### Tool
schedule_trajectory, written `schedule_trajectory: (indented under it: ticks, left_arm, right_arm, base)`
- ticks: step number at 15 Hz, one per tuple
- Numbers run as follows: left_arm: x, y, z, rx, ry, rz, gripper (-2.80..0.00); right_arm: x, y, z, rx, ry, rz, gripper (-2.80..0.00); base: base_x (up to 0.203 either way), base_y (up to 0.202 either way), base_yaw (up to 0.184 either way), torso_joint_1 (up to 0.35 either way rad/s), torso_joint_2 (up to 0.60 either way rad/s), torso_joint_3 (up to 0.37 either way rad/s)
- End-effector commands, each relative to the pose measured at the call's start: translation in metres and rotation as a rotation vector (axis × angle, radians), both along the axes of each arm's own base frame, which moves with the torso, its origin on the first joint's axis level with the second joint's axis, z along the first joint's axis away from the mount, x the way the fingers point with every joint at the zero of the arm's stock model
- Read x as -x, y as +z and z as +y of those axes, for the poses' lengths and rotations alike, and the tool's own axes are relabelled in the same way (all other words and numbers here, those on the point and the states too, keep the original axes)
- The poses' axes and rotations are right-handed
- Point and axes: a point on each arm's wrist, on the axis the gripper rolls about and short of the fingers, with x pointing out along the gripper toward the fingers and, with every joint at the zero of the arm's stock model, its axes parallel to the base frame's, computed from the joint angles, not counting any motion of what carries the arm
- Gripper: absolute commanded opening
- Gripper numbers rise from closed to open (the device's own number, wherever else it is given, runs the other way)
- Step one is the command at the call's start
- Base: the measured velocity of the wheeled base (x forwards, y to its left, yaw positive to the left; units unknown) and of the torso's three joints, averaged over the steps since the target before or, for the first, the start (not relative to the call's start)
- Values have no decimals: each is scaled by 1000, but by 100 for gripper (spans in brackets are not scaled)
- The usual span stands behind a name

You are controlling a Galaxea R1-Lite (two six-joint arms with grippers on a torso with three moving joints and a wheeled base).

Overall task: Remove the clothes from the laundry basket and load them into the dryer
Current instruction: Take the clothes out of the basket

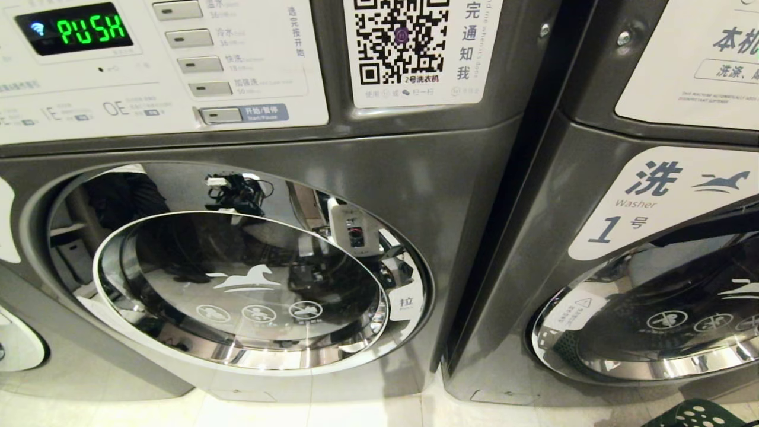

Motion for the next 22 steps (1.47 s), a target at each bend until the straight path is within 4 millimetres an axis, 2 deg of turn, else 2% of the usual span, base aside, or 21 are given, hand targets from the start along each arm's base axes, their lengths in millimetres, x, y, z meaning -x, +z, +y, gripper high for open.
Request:
schedule_trajectory:
  ticks: [1, 11, 13, 17, 22]
  left_arm:
    - [0, 0, 0, 0, 0, -1, -280]
    - [0, 0, 0, 0, 0, 0, -280]
    - [0, 0, 0, 0, 1, 0, -280]
    - [0, 0, 0, 0, 0, 0, -280]
    - [0, 0, 0, 0, 1, 0, -280]
  right_arm:
    - [1, -8, 2, -24, -4, 13, 0]
    - [-4, -52, -3, -72, 8, 40, 0]
    - [-7, -59, 2, -88, 32, 47, 0]
    - [-17, -67, 16, -139, 78, 30, 0]
    - [-23, -70, 18, -147, 96, 17, 0]
  base:
    - [0, 0, 0, 0, 0, 0]
    - [0, 0, 0, 0, 0, 0]
    - [0, 0, 0, 0, 0, 0]
    - [0, 0, 0, 0, 0, 0]
    - [0, 0, 0, 0, 0, 0]
